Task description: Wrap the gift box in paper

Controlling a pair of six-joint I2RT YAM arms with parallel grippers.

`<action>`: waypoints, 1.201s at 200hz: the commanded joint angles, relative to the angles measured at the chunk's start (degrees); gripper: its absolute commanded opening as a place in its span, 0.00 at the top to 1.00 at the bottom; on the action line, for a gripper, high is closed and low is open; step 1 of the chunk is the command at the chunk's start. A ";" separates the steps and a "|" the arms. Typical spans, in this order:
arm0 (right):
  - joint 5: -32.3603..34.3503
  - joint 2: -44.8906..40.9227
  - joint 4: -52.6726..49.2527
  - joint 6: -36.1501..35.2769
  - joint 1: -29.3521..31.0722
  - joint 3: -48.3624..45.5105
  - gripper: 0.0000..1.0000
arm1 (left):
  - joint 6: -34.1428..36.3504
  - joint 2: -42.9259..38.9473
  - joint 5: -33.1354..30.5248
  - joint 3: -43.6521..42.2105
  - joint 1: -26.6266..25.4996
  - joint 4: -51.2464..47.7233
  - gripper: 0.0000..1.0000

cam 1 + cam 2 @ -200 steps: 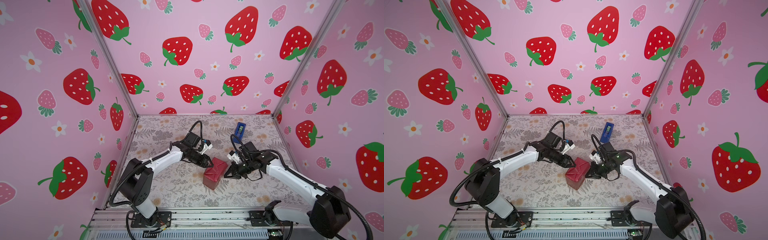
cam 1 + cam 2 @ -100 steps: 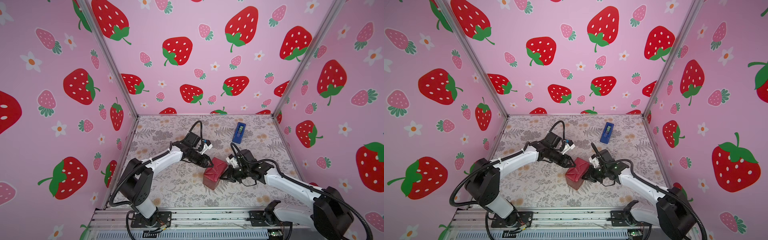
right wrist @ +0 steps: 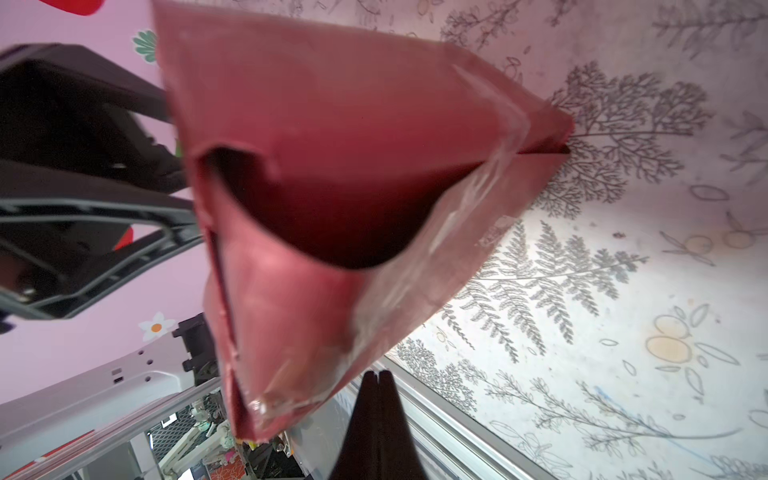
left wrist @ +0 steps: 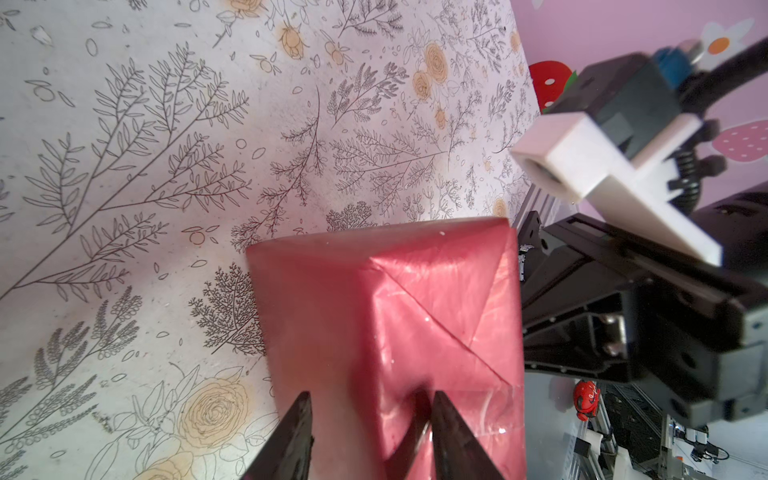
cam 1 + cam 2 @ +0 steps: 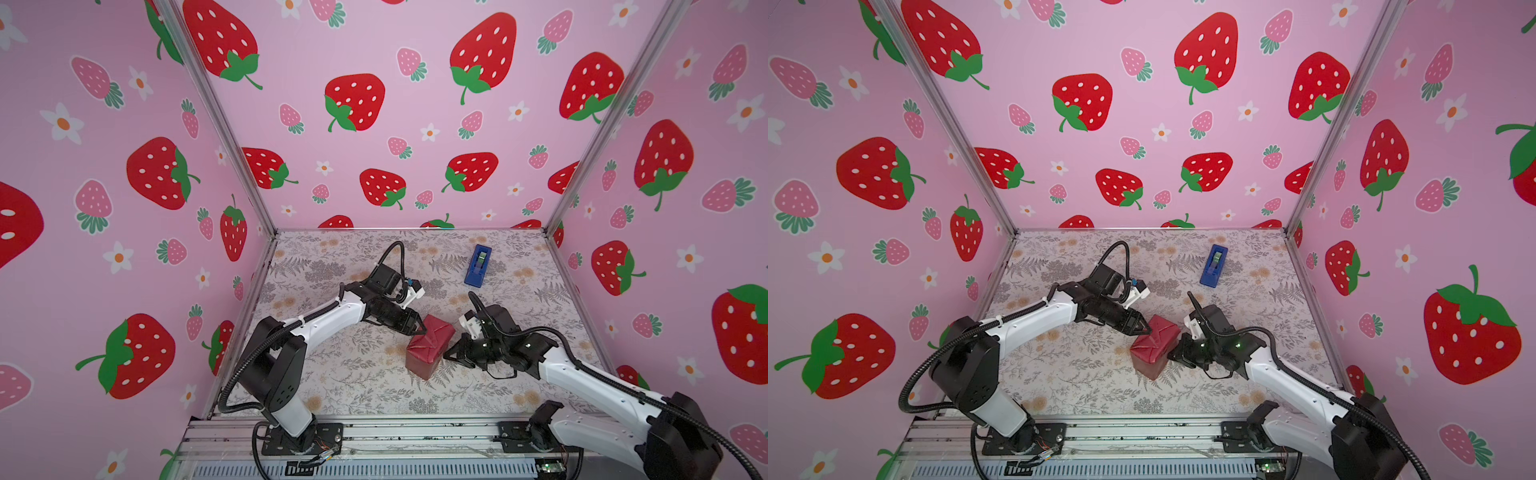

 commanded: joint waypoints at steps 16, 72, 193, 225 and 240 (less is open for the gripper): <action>-1.97 -0.42 6.35 5.10 1.09 -0.81 1.00 | 1.73 2.05 -4.86 -0.35 -0.64 -7.06 0.53; -2.15 3.41 10.19 5.51 2.33 -1.17 1.00 | 1.77 1.70 -4.77 -0.81 -0.69 -6.97 0.53; 2.92 -0.21 4.71 3.54 -0.01 -6.32 1.00 | -1.73 -4.74 -10.90 1.47 -0.72 -7.07 0.45; 3.42 -4.06 -0.80 -0.62 -5.08 -4.92 1.00 | -3.09 -7.55 -12.88 4.49 -1.13 -8.76 0.38; 2.66 -5.29 -2.96 -2.97 -8.00 -4.08 1.00 | -3.18 -8.32 -14.73 6.47 -1.88 -10.99 0.35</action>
